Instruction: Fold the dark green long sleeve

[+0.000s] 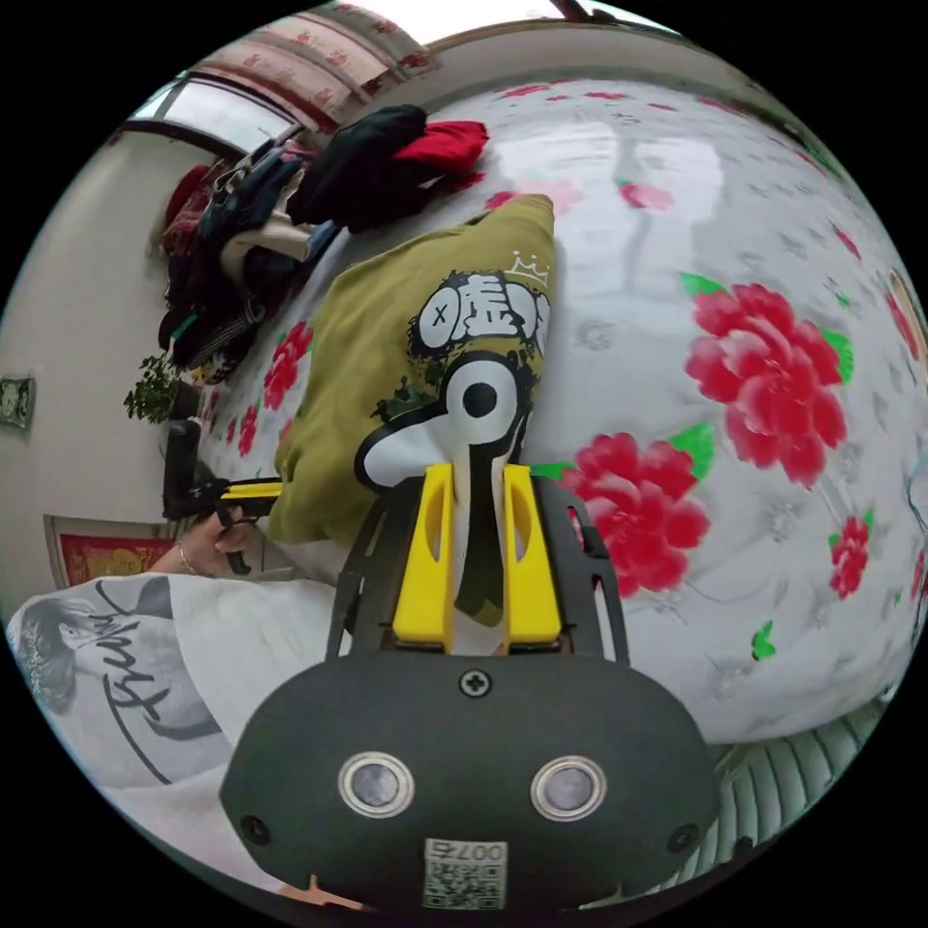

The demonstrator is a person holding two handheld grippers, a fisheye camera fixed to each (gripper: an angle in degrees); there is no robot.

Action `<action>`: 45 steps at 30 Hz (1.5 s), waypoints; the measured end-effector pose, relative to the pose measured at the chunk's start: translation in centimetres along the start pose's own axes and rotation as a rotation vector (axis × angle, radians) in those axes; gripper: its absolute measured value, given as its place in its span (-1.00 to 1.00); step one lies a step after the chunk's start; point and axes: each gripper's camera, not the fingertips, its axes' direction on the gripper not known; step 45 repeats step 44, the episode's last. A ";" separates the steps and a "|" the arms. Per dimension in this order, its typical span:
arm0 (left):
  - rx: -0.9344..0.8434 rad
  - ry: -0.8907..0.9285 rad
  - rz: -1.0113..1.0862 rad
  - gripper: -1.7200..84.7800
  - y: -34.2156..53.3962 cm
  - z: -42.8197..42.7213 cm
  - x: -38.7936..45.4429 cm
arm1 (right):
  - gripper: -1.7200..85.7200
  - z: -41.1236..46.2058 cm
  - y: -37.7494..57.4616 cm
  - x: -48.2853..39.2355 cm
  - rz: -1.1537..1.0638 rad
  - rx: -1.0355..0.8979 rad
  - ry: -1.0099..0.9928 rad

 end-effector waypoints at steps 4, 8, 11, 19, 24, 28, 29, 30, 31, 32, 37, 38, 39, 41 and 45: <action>-0.049 -0.112 0.061 -0.84 -0.6 -0.6 3.6 | -0.81 -2.2 2.9 0.5 0.003 0.186 0.189; 0.000 -0.293 0.021 -0.95 2.8 -4.1 4.3 | -0.81 -1.9 3.6 -3.8 -0.163 0.282 0.253; 0.065 -0.316 -0.087 -0.97 5.5 -7.0 2.9 | -0.80 3.1 3.0 -8.5 -0.342 0.197 0.215; 0.062 -0.522 -0.310 -0.98 11.8 -13.2 -3.4 | -0.79 24.7 5.4 -24.3 -0.701 -0.100 0.246; 0.051 -0.636 -0.376 -0.98 17.5 -19.5 -9.6 | -0.79 34.6 5.3 -28.8 -0.712 -0.243 0.420; 0.027 -0.682 -0.415 -0.98 20.7 -24.2 -14.6 | -0.84 39.0 6.6 -30.1 -0.579 -0.177 0.613; 0.039 -0.682 -0.422 -0.98 21.5 -25.9 -16.2 | -0.85 39.1 6.6 -30.4 -0.549 -0.157 0.622; 0.054 -0.680 -0.426 -0.98 22.3 -27.5 -17.7 | -0.87 39.3 6.8 -31.0 -0.487 -0.124 0.627; 0.059 -0.680 -0.428 -0.98 22.6 -28.2 -18.4 | -0.88 39.4 7.1 -31.8 -0.463 -0.083 0.586; 0.057 -0.680 -0.433 -0.98 23.0 -29.5 -20.0 | -0.89 39.3 7.4 -32.5 -0.470 -0.062 0.555; 0.025 -0.701 -0.486 -0.98 24.0 -32.4 -24.9 | -0.91 41.3 7.2 -39.9 -0.533 0.067 0.363; 0.012 -0.689 -0.502 -0.98 24.2 -32.6 -25.9 | -0.91 41.7 6.6 -40.4 -0.542 0.061 0.328; -0.011 -0.675 -0.513 -0.98 24.2 -32.5 -26.7 | -0.90 42.6 5.4 -41.5 -0.563 0.070 0.264; -0.019 -0.688 -0.500 -0.98 24.4 -32.7 -27.1 | -0.89 43.5 3.3 -43.1 -0.611 0.110 0.178; -0.028 -0.713 -0.489 -0.98 24.8 -33.6 -27.5 | -0.88 44.4 -0.9 -46.6 -0.702 0.168 0.064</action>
